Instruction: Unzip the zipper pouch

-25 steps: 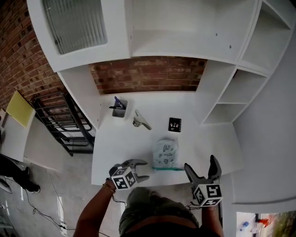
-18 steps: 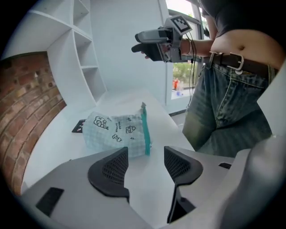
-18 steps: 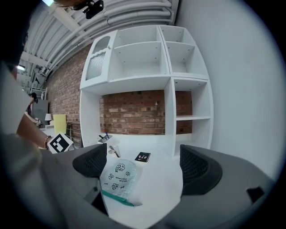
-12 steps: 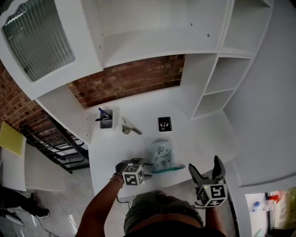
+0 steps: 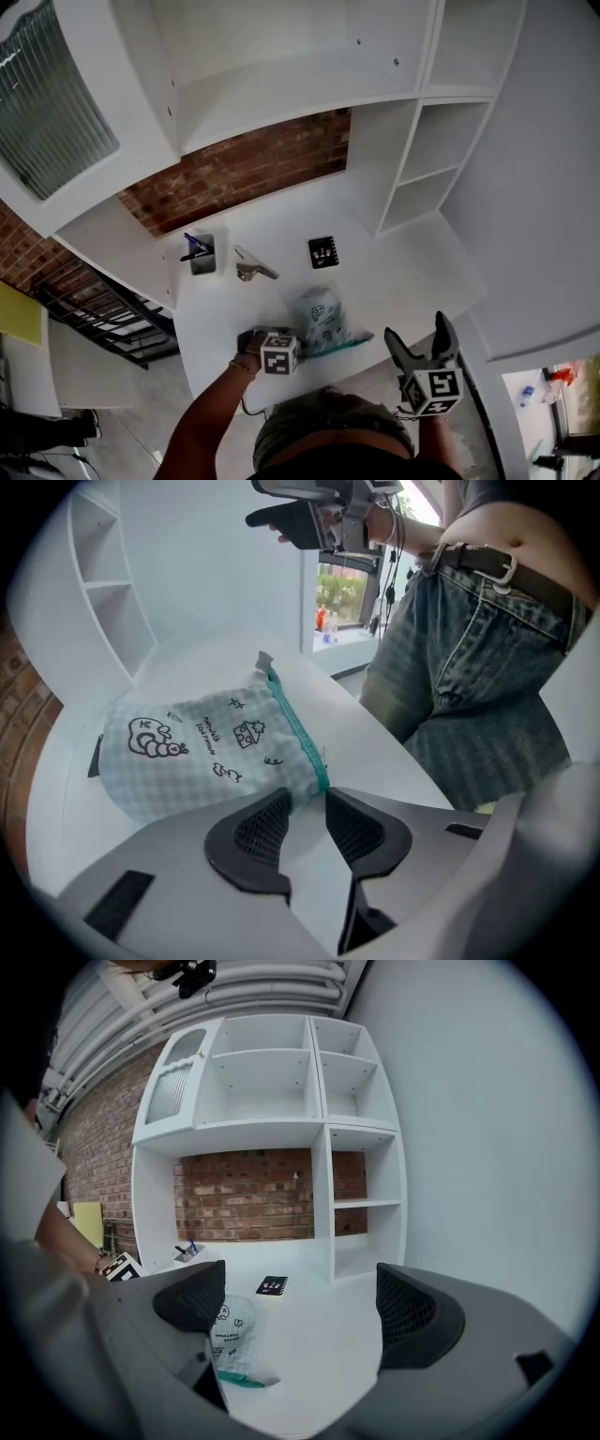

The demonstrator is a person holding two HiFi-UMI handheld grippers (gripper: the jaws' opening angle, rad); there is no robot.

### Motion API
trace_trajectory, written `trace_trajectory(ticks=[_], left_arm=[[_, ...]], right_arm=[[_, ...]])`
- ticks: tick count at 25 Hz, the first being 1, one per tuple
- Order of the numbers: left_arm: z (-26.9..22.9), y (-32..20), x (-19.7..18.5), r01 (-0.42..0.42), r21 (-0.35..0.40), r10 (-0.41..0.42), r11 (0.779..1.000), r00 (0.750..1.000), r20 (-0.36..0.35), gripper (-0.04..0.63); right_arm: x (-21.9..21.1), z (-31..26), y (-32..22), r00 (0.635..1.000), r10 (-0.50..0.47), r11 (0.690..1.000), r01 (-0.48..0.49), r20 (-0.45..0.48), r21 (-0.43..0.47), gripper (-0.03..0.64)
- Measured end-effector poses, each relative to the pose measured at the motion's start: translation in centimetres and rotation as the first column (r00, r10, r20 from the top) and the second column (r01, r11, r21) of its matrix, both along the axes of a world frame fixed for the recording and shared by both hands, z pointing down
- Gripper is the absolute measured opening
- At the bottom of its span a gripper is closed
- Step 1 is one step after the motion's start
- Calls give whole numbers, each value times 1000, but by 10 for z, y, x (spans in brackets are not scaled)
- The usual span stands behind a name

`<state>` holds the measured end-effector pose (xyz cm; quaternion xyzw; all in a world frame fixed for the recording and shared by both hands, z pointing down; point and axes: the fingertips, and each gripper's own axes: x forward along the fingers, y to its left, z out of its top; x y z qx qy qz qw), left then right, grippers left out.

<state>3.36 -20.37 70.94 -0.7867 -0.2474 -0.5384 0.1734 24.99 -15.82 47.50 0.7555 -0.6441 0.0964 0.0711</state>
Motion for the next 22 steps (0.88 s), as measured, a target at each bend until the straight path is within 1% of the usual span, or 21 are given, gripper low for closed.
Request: trace_trajectory(ticks=[2,3,7,9,11,14,16,17,18,21,22], left_arm=[[-1,2,1,30,-17,-31,999,999,-15,80],[-1,2,2,55,-24,-56,998,998,-28,30],[-3,2,6,170,-57,-173,984,983,-56,14],[-10,2,8,235,-75,-241,969,966,-91,11],[-25,1,10,318,-120,-333,940,933,-139,11],[-51,-7,14,433,-205,-472,878,856,-211,9],[-70,-13,16,475,-259,-534,841,809,-248,9],[-78,-16,19,482,-279,-550,830,790,-271,8],[-87,-19,21,483,-291,-558,826,775,-296,8],[-112,-28,26,485,-283,-560,828,742,-368,8],[-121,-29,27,488,-278,-561,827,730,-389,8]], right_arm=[[-4,2,-4,1000,-8,1000,8,0,-5,500],[-7,3,-6,1000,-15,1000,15,0,-6,500],[-18,1,-14,999,-46,999,46,-1,-1,500],[-22,-1,-16,998,-61,998,61,-4,1,499],[-25,-2,-17,998,-71,998,71,-3,2,497],[-27,1,-17,997,-80,997,80,13,-6,494],[-28,4,-17,996,-88,996,88,27,-14,492],[-29,5,-17,995,-94,995,94,30,-15,491],[-29,5,-17,994,-101,995,102,32,-15,488],[-32,3,-16,992,-123,992,123,28,-10,482],[-33,1,-15,991,-128,992,128,25,-6,470]])
